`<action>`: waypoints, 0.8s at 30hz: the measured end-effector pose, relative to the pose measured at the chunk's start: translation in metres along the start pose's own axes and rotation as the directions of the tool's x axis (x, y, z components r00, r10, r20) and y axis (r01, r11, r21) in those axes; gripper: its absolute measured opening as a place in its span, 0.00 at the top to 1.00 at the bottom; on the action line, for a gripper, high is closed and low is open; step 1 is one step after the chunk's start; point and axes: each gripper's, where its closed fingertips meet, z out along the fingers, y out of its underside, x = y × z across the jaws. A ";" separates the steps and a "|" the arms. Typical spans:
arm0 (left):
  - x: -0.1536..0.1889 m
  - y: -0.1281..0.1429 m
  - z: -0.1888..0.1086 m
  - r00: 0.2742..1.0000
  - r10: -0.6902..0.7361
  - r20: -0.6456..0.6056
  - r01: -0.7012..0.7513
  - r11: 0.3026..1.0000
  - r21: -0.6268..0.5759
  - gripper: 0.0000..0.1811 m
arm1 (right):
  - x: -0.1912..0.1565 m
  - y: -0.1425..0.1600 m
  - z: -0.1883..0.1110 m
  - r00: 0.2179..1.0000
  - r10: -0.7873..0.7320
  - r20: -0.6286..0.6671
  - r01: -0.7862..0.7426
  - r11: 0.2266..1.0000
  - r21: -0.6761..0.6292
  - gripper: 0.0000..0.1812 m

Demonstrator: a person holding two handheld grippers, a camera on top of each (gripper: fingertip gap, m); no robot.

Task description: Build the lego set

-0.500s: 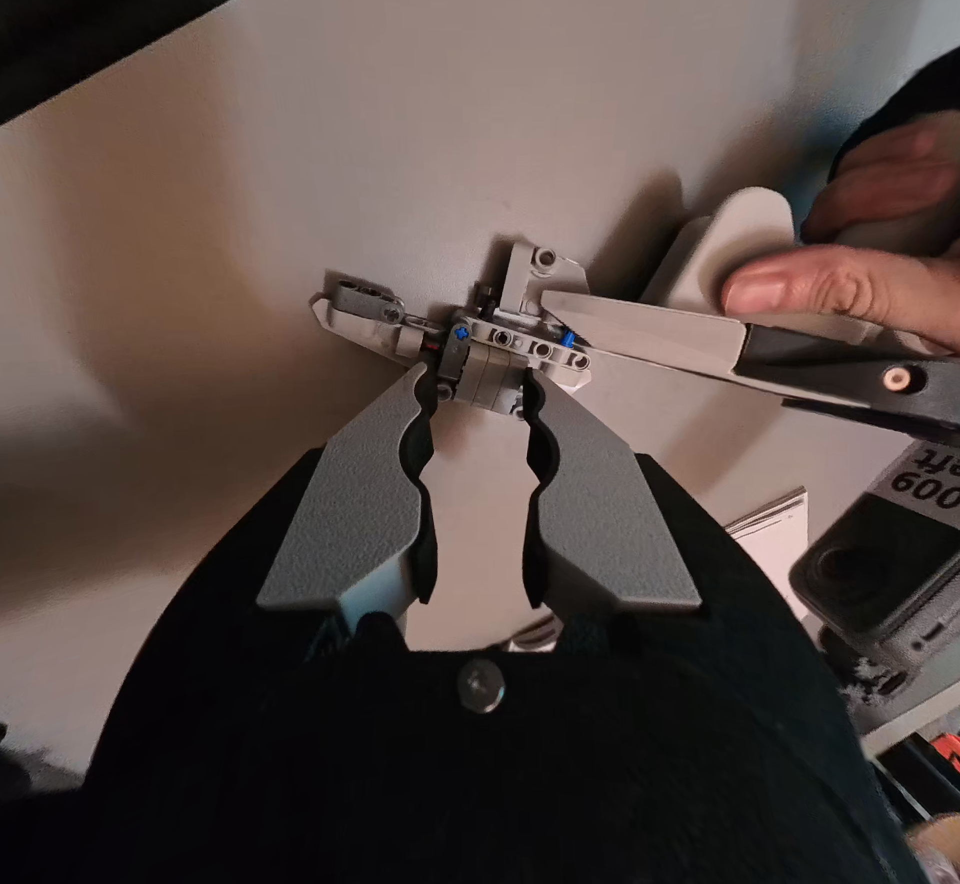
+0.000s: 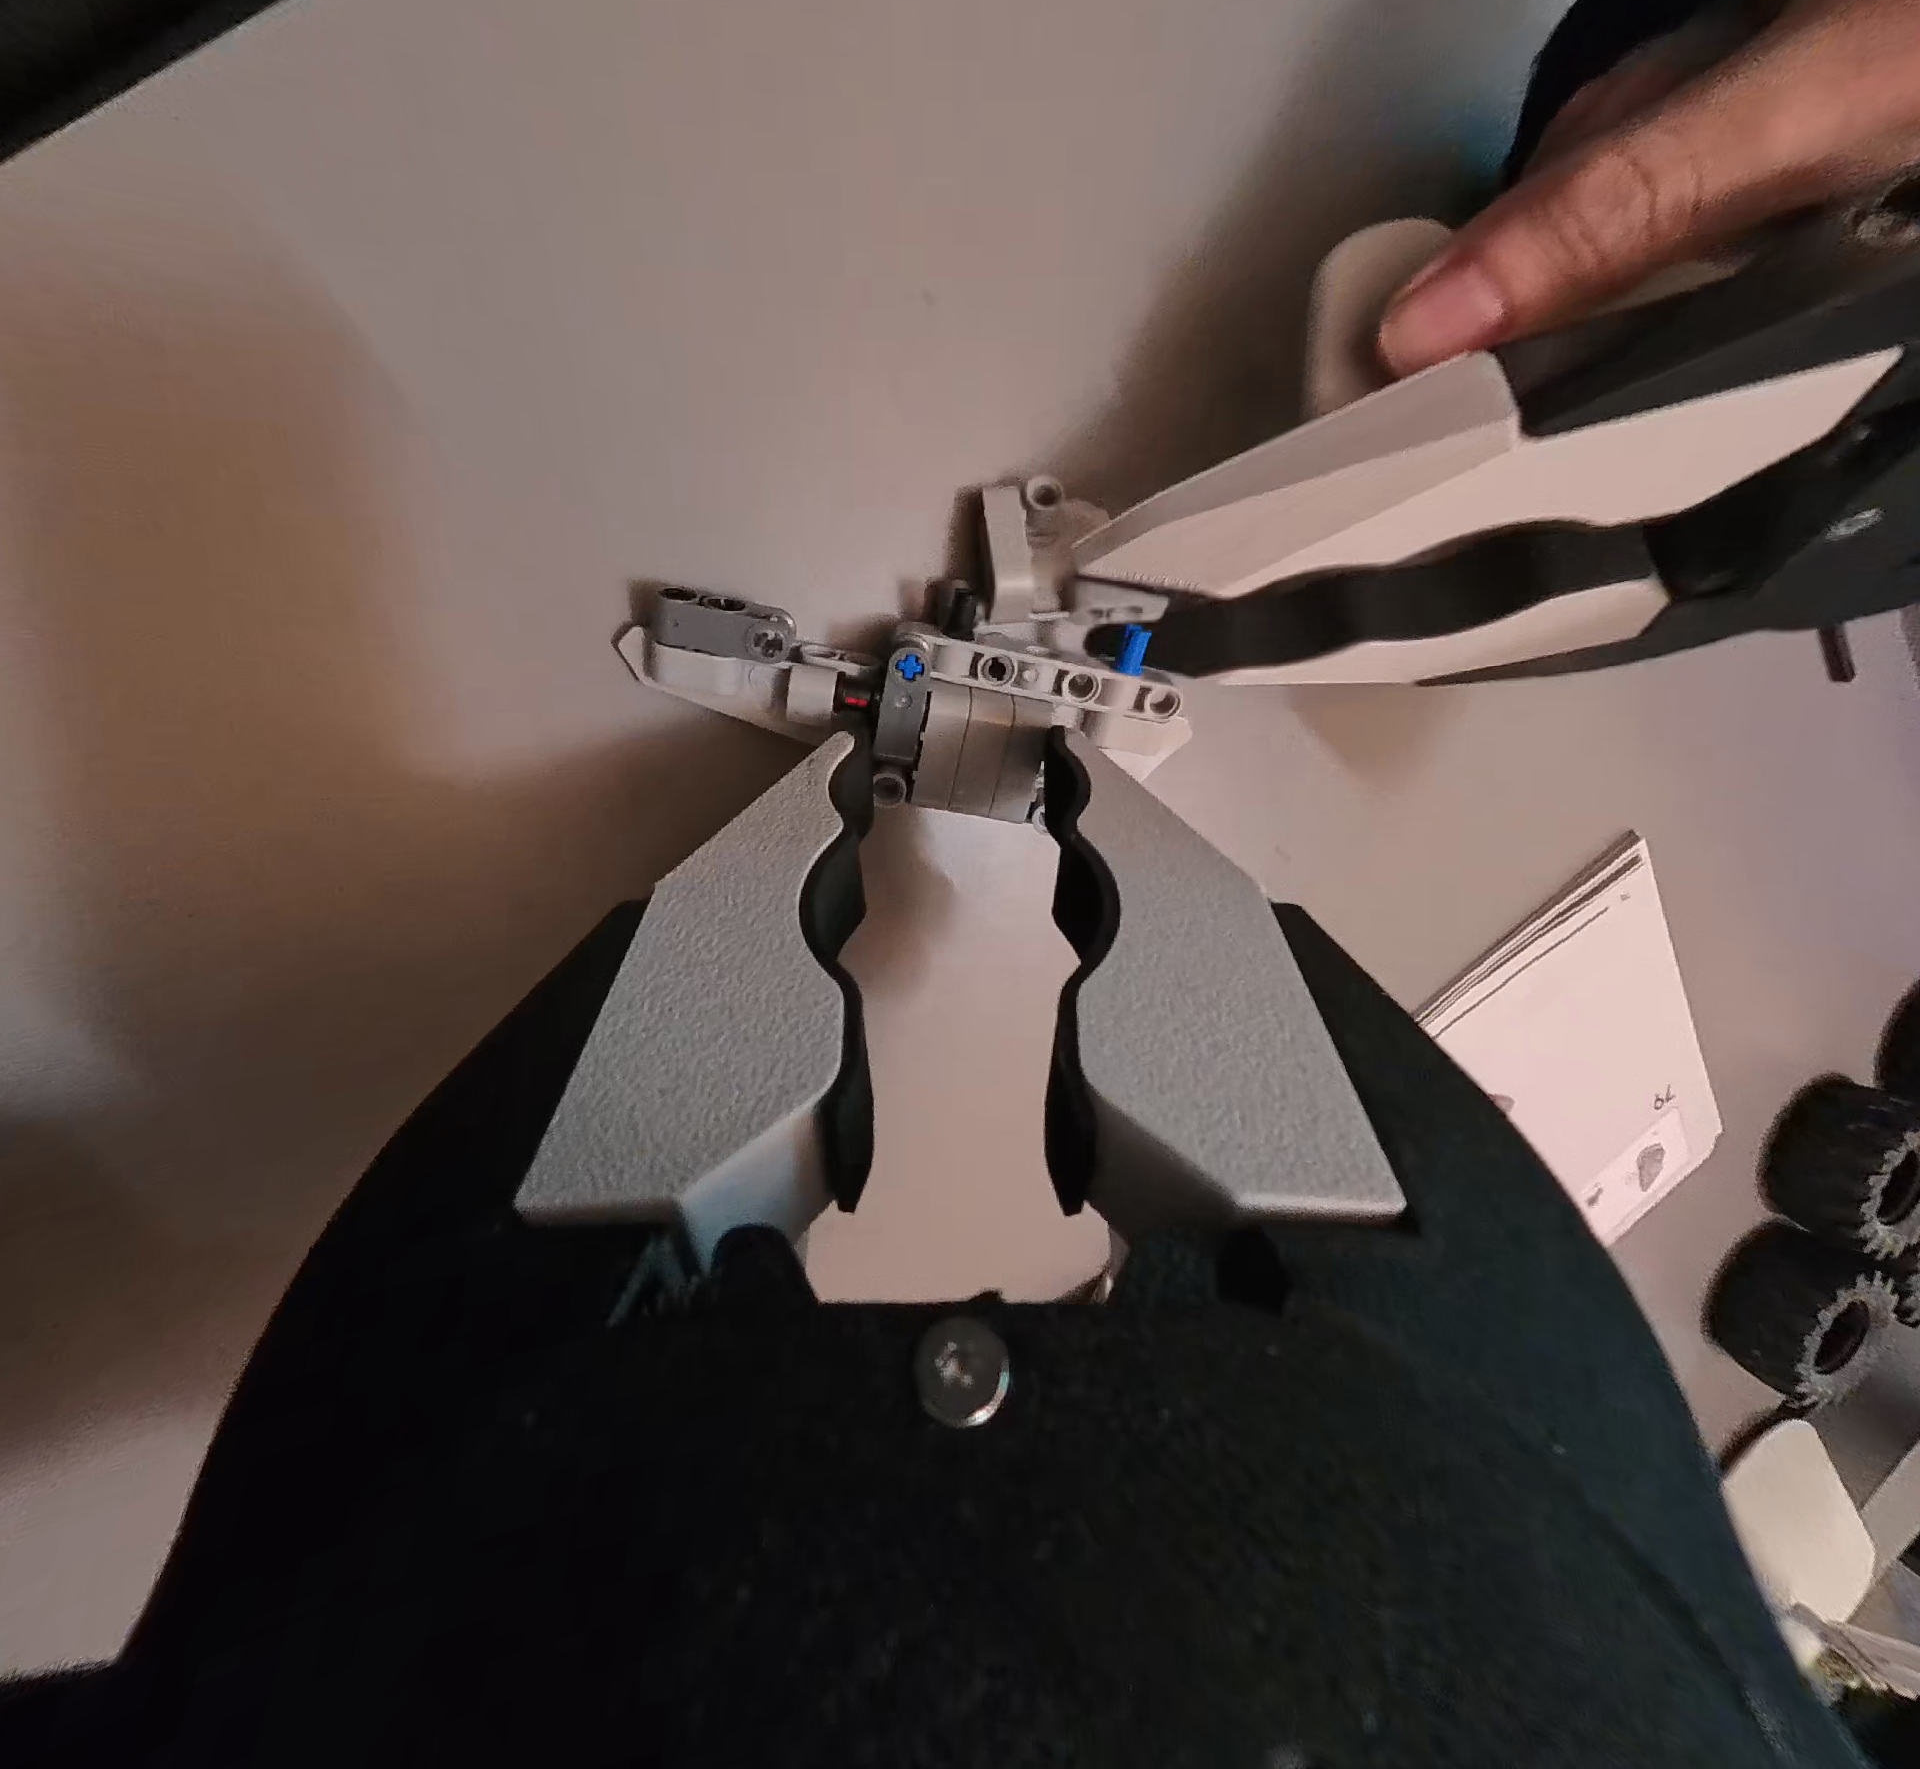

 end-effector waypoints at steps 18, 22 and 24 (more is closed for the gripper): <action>0.016 0.007 0.003 0.588 0.166 0.792 -0.406 0.907 0.112 0.97 | 0.003 0.008 0.000 0.996 0.087 0.023 -0.087 0.996 -0.014 0.83; 0.008 0.016 0.008 0.546 0.179 0.818 -0.363 0.931 0.039 0.89 | 0.002 0.006 0.002 0.995 0.098 0.032 -0.098 0.995 -0.016 0.83; 0.006 0.016 0.010 0.541 0.180 0.821 -0.351 0.936 0.026 0.80 | 0.002 0.006 0.002 0.995 0.099 0.030 -0.099 0.995 -0.022 0.83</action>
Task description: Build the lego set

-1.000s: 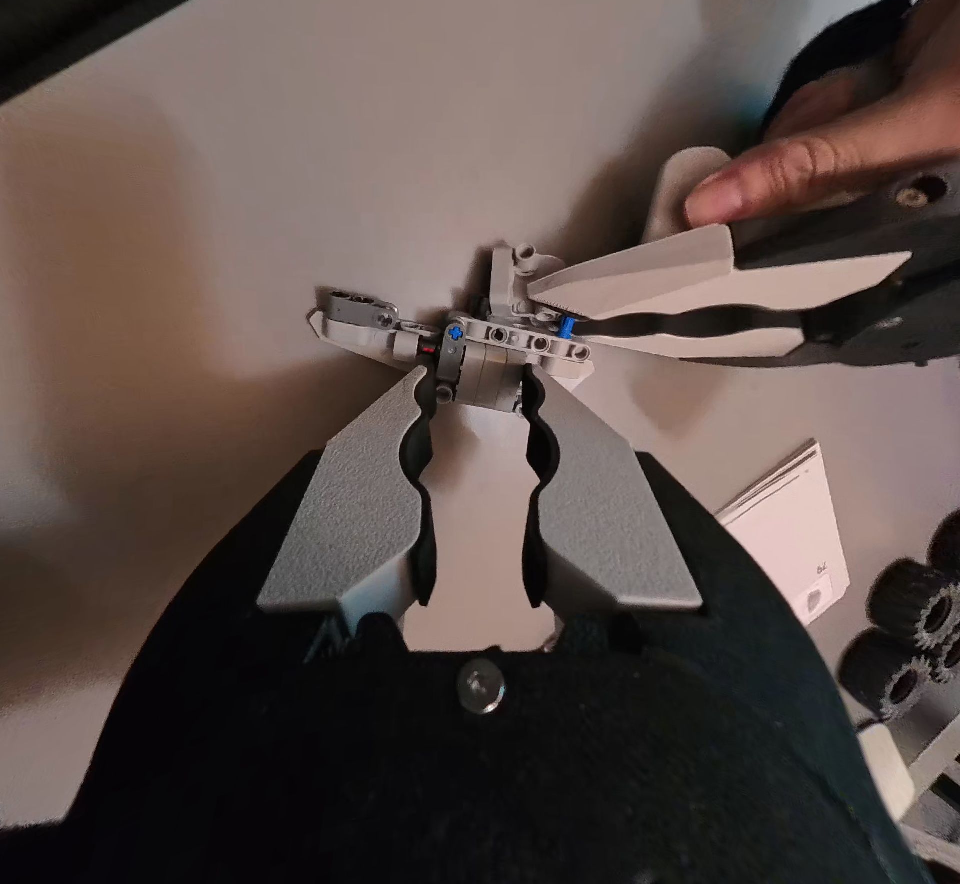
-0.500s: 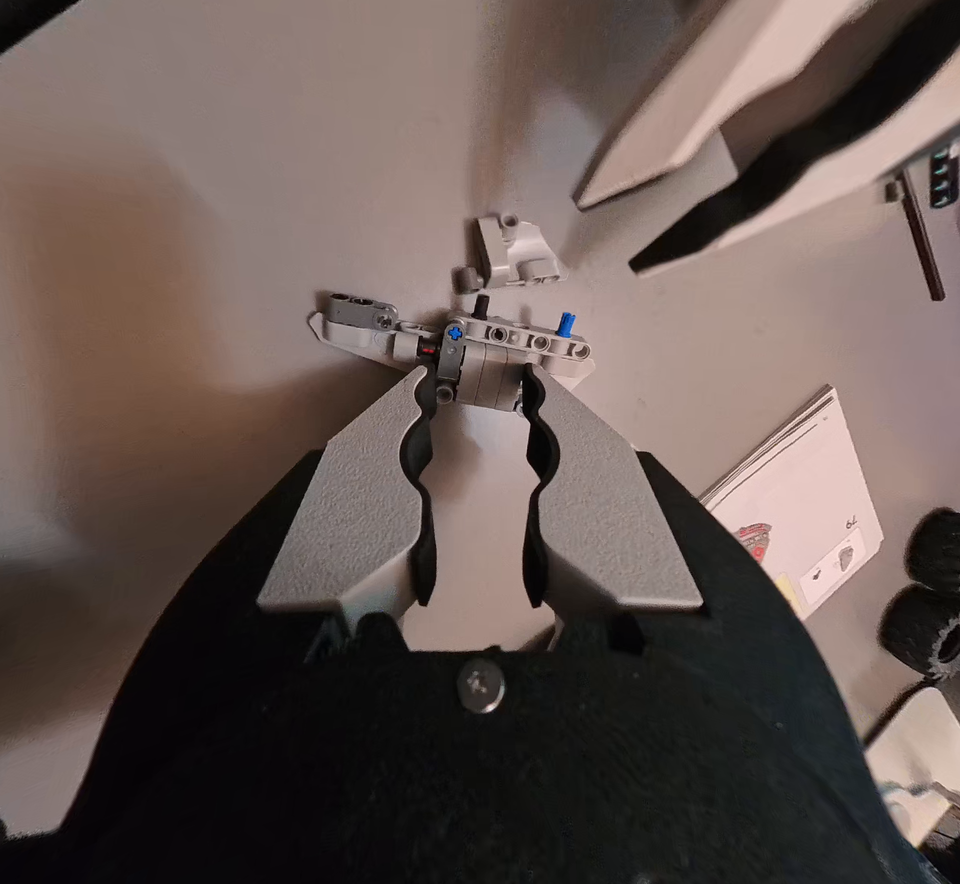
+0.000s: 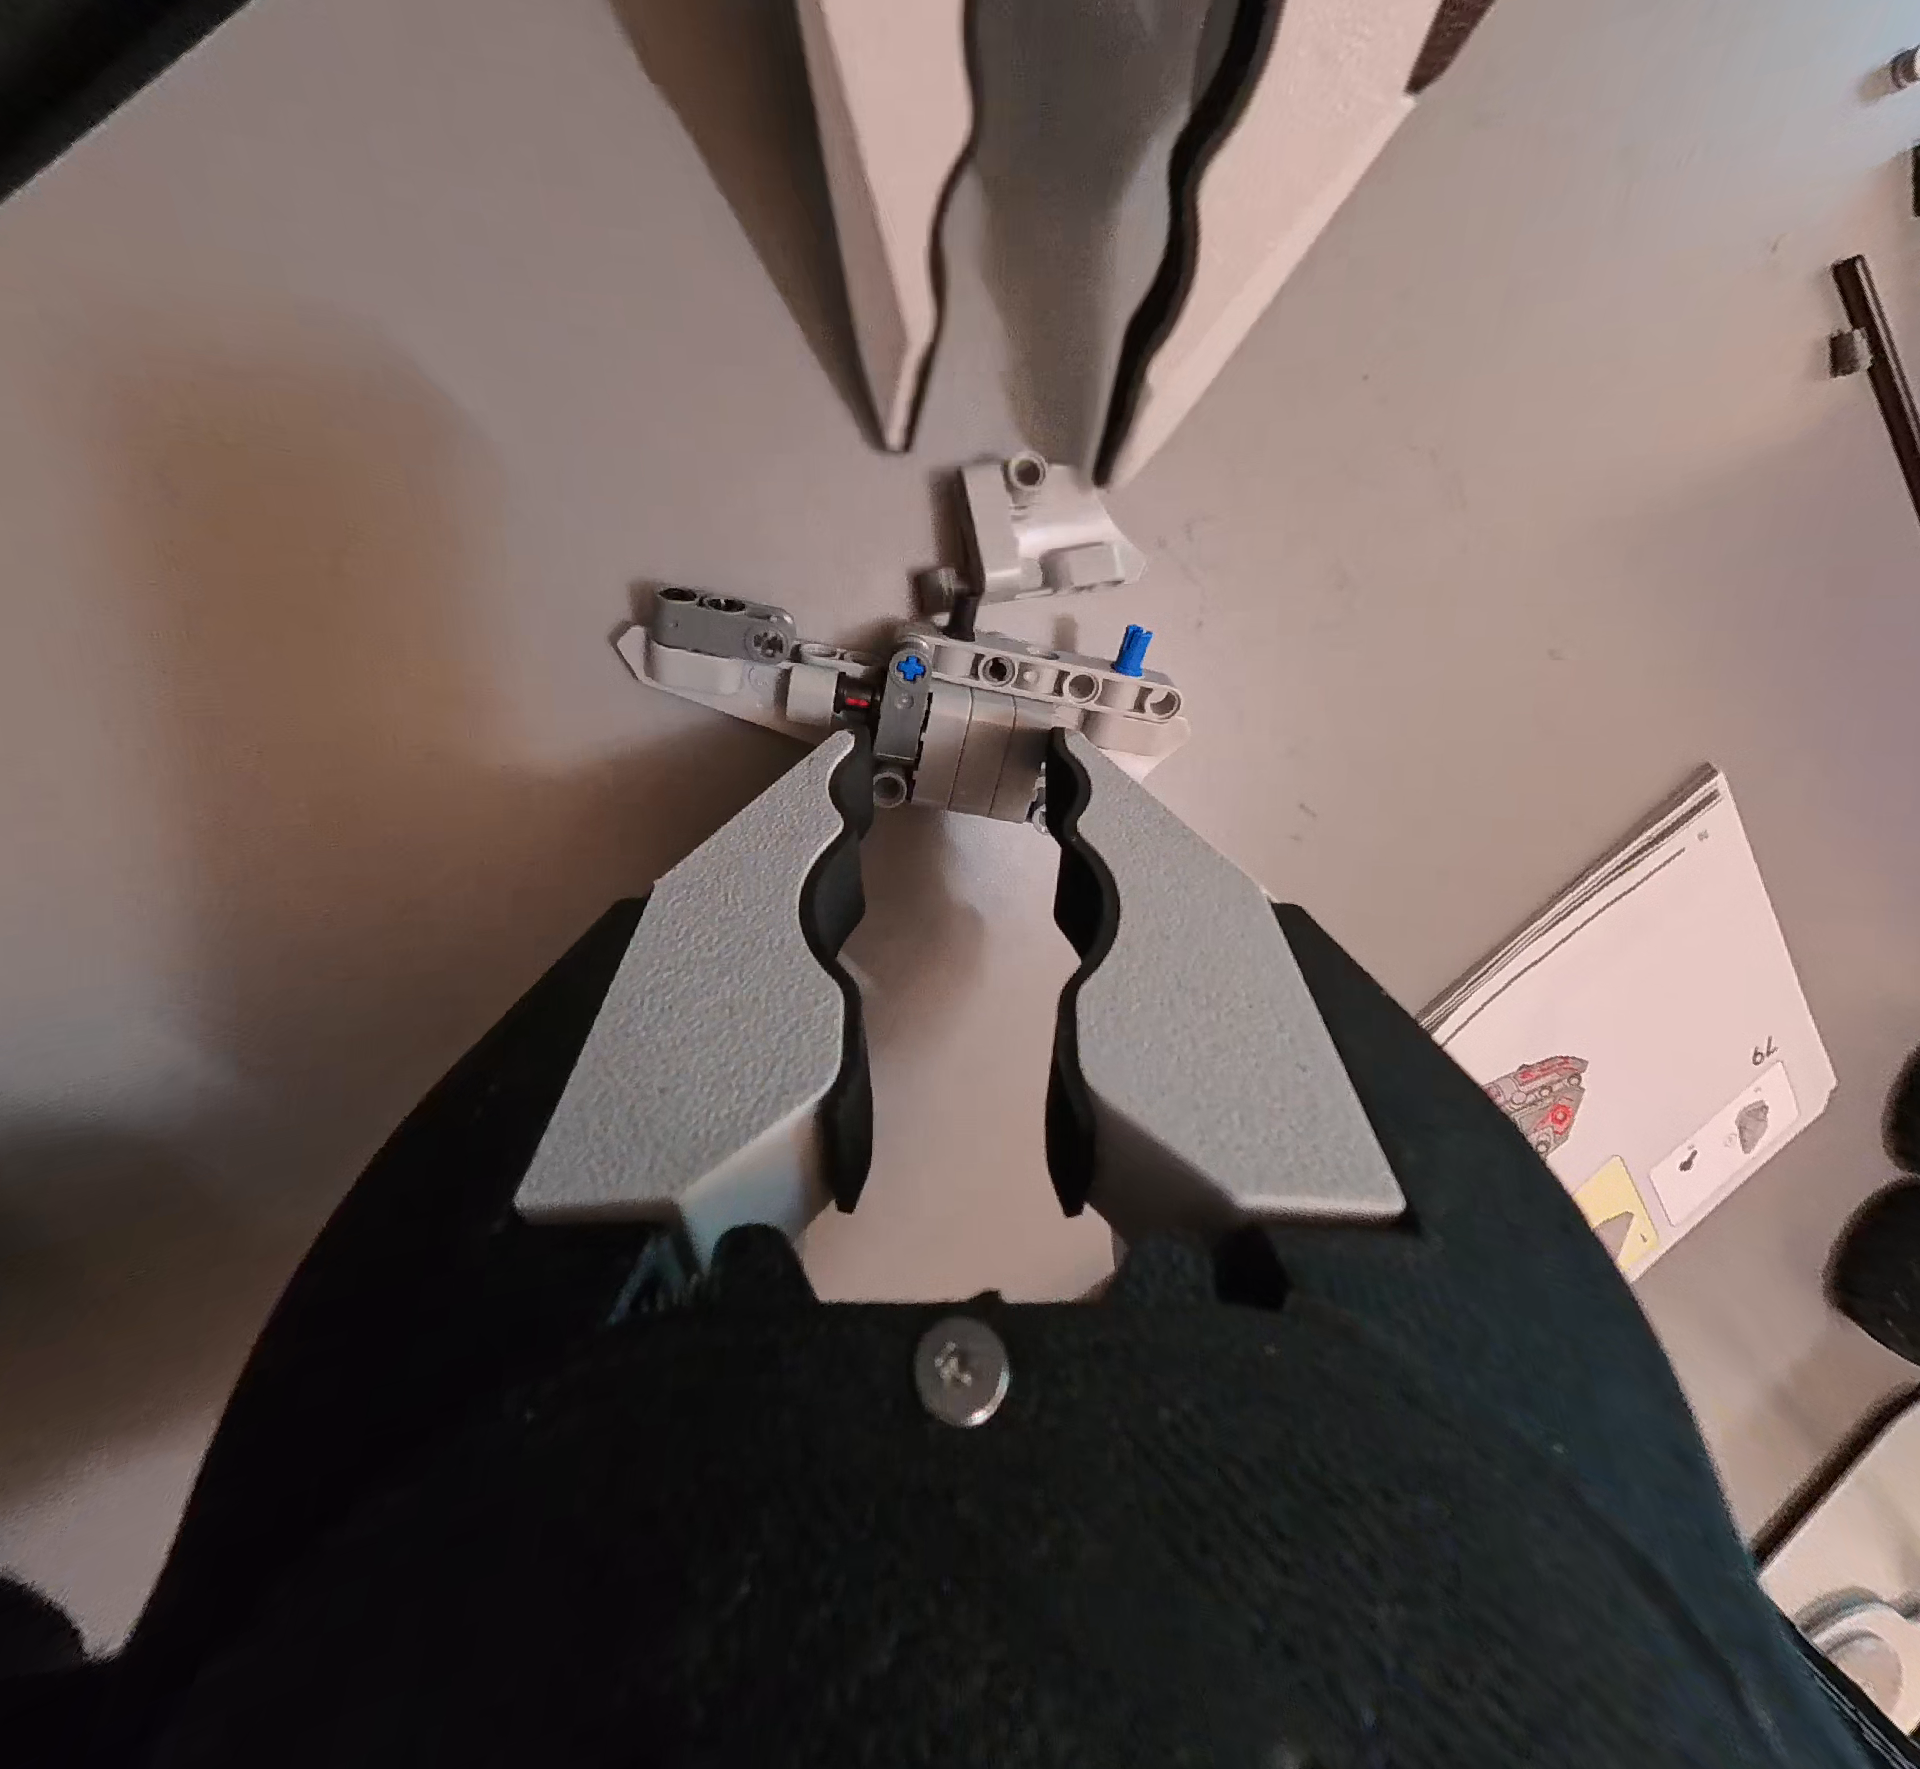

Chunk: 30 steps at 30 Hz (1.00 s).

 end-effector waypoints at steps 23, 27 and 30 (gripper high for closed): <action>-0.010 0.009 -0.005 0.827 0.368 -0.426 -0.417 0.909 -0.025 0.92 | -0.003 -0.001 0.004 0.988 0.145 0.049 -0.143 0.989 -0.032 0.82; -0.006 0.002 -0.002 0.835 0.350 -0.425 -0.395 0.918 -0.020 0.92 | -0.002 -0.005 0.006 0.987 0.155 0.038 -0.153 0.987 -0.038 0.82; -0.006 0.002 0.000 0.869 0.280 -0.409 -0.306 0.952 0.002 0.89 | -0.001 -0.006 0.007 0.980 0.190 0.053 -0.191 0.982 0.011 0.82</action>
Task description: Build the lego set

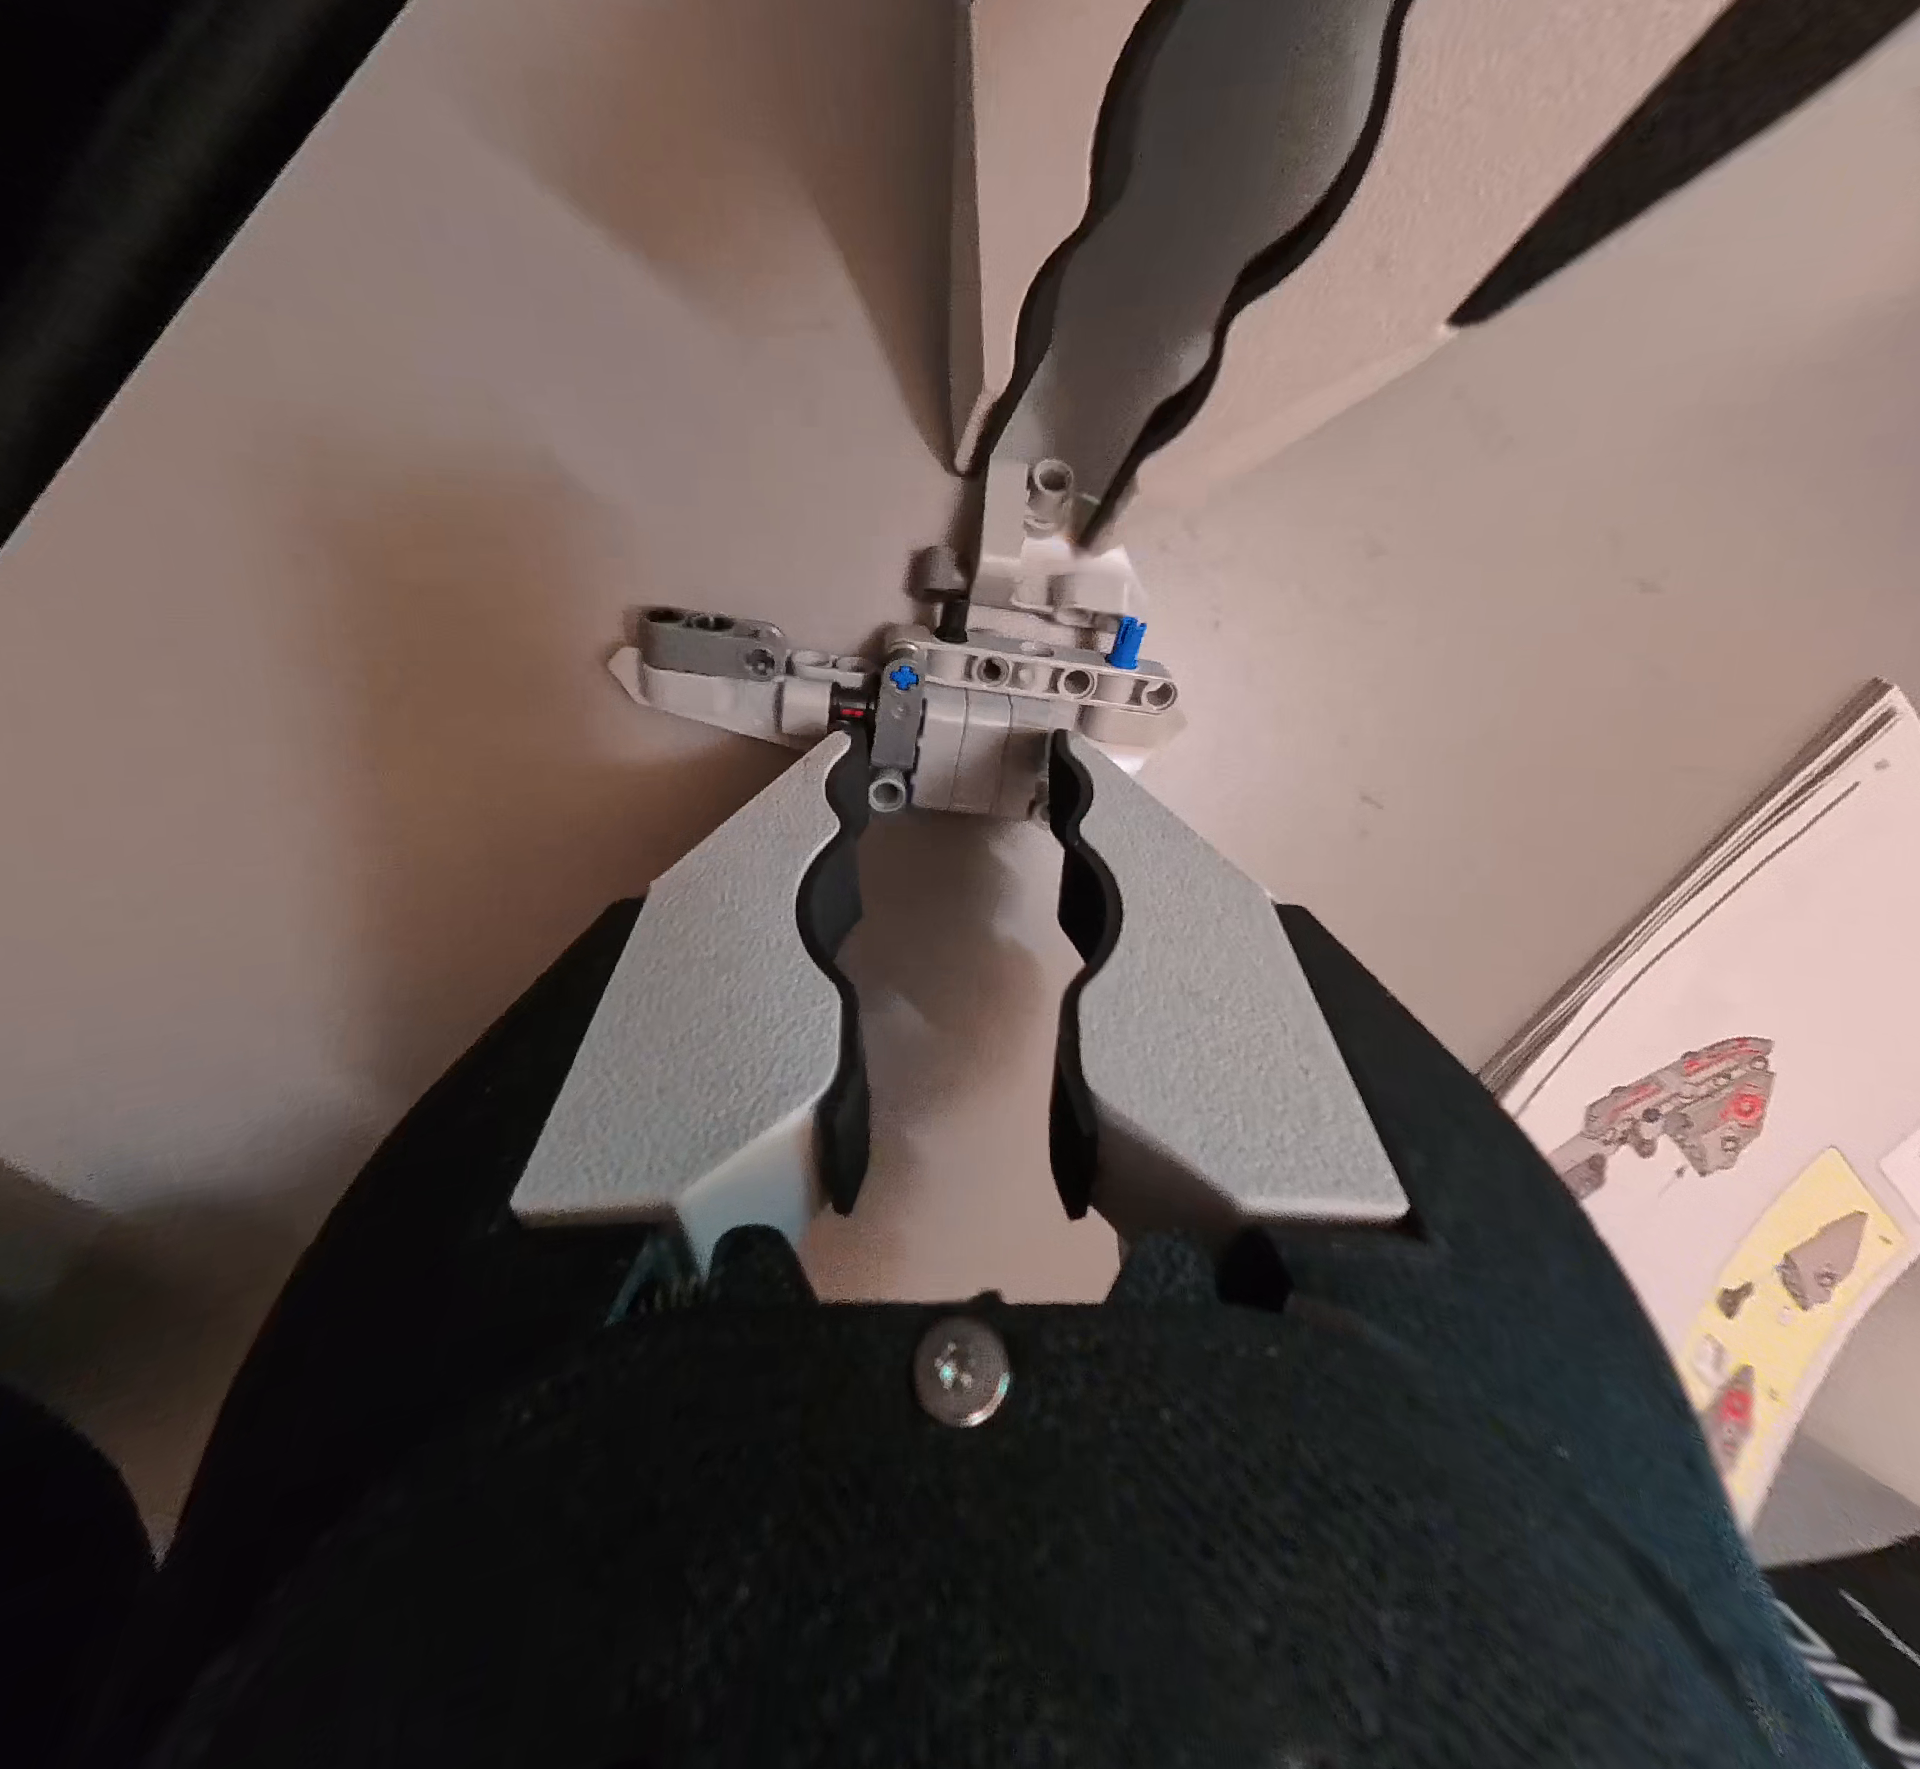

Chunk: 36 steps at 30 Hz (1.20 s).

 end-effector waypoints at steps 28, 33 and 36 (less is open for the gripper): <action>-0.010 0.010 -0.013 0.930 0.319 0.183 -0.246 0.910 -0.334 0.97 | 0.007 -0.016 0.010 0.927 0.373 -0.042 -0.365 0.921 0.137 0.82; -0.016 0.011 -0.014 0.928 0.317 0.197 -0.226 0.897 -0.380 0.98 | 0.010 -0.018 0.012 0.917 0.396 -0.054 -0.388 0.914 0.117 0.83; -0.015 0.011 -0.015 0.941 0.275 0.197 -0.186 0.907 -0.377 0.98 | 0.010 -0.020 0.013 0.916 0.397 -0.062 -0.387 0.913 0.127 0.83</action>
